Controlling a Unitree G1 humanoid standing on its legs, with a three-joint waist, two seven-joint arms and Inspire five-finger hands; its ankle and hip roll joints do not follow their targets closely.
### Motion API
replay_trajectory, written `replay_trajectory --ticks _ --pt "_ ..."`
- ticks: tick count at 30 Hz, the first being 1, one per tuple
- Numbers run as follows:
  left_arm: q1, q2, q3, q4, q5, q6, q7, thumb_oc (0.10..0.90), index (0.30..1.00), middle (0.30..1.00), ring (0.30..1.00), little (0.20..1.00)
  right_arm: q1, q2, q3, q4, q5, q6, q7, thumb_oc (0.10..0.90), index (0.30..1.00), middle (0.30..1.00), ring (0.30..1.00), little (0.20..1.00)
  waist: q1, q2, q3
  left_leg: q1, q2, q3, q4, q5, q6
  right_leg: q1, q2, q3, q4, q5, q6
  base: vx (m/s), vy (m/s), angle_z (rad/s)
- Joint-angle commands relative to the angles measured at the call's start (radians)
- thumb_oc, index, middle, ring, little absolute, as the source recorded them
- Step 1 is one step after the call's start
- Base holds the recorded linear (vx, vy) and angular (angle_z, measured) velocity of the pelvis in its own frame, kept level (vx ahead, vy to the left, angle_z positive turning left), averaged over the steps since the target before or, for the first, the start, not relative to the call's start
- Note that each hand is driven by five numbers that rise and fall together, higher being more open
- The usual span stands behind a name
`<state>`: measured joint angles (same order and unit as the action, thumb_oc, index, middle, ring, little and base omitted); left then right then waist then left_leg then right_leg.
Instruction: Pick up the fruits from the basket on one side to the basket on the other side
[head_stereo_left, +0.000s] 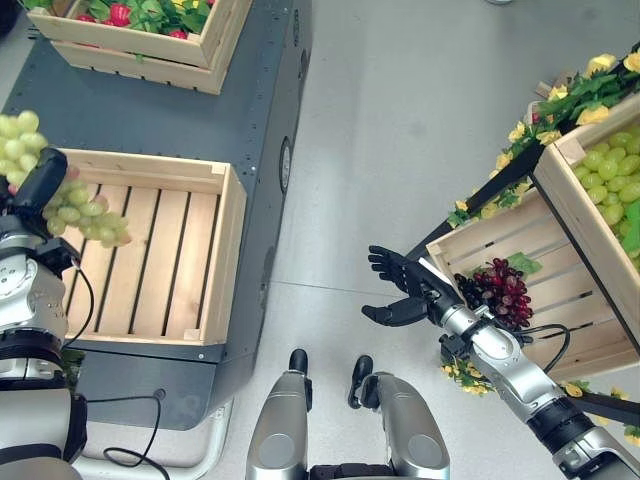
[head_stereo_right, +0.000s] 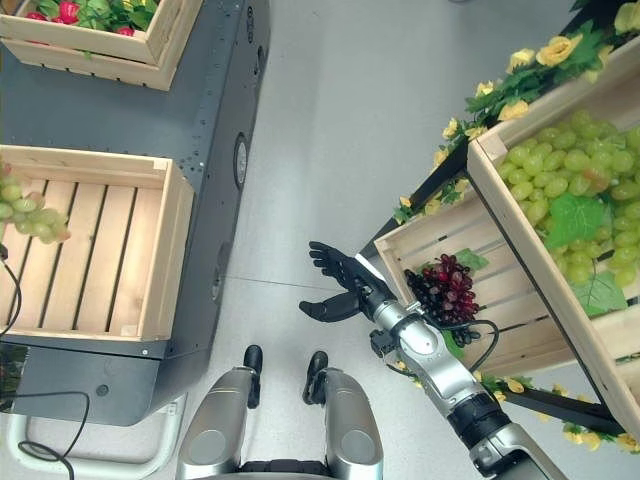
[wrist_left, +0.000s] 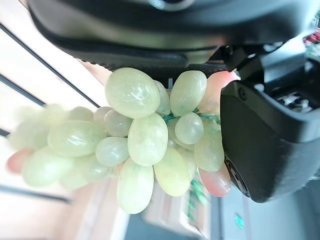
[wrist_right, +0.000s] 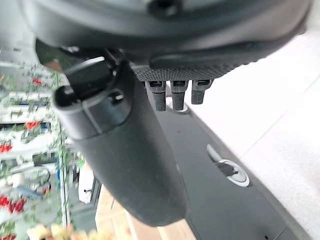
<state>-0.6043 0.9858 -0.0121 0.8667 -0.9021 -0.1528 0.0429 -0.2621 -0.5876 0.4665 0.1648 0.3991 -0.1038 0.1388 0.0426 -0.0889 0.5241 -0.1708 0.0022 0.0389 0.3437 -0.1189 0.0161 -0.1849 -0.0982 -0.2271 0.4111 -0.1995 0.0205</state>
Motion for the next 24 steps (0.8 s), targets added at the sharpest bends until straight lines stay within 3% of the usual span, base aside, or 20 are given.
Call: replay_trajectory --ticks 1,10,17,24 --pt "0.022 -0.007 0.036 -0.178 -0.026 -0.167 -0.045 0.4 0.3 0.3 0.3 0.3 0.006 -0.042 -0.071 -0.1 0.061 -0.026 0.055 0.8 0.9 0.9 0.9 0.9 -0.007 0.109 -0.243 0.115 -0.06 -0.003 -0.171 0.01 0.017 0.116 0.004 0.036 -0.165 0.07 0.016 0.01 -0.066 0.0" --pt "-0.026 -0.104 -0.067 -0.34 0.026 -0.178 -0.125 0.4 0.3 0.3 0.3 0.3 -0.071 0.075 -0.028 -0.121 0.133 -0.034 0.023 0.8 0.9 0.9 0.9 0.9 0.016 0.134 -0.375 0.199 -0.065 -0.048 -0.339 0.083 0.002 0.22 0.033 0.026 -0.348 0.136 0.015 0.02 -0.075 0.01" --pt "-0.116 -0.198 -0.171 -0.417 0.041 -0.185 -0.162 0.4 0.3 0.3 0.3 0.3 -0.225 0.153 -0.017 -0.109 0.242 0.056 -0.016 0.8 0.9 0.9 0.9 0.9 0.022 0.136 -0.448 0.218 -0.075 -0.082 -0.431 0.122 -0.011 0.268 0.051 0.03 -0.498 0.21 0.021 0.02 -0.041 0.03" --pt "-0.149 -0.275 -0.222 -0.509 0.072 -0.162 -0.163 0.4 0.3 0.3 0.3 0.3 -0.3 0.179 -0.064 -0.091 0.344 0.112 -0.041 0.8 0.9 0.9 0.9 0.9 0.014 0.126 -0.479 0.221 -0.073 -0.082 -0.431 0.117 -0.005 0.268 0.051 0.037 -0.491 0.206 0.018 0.02 -0.011 -0.03"
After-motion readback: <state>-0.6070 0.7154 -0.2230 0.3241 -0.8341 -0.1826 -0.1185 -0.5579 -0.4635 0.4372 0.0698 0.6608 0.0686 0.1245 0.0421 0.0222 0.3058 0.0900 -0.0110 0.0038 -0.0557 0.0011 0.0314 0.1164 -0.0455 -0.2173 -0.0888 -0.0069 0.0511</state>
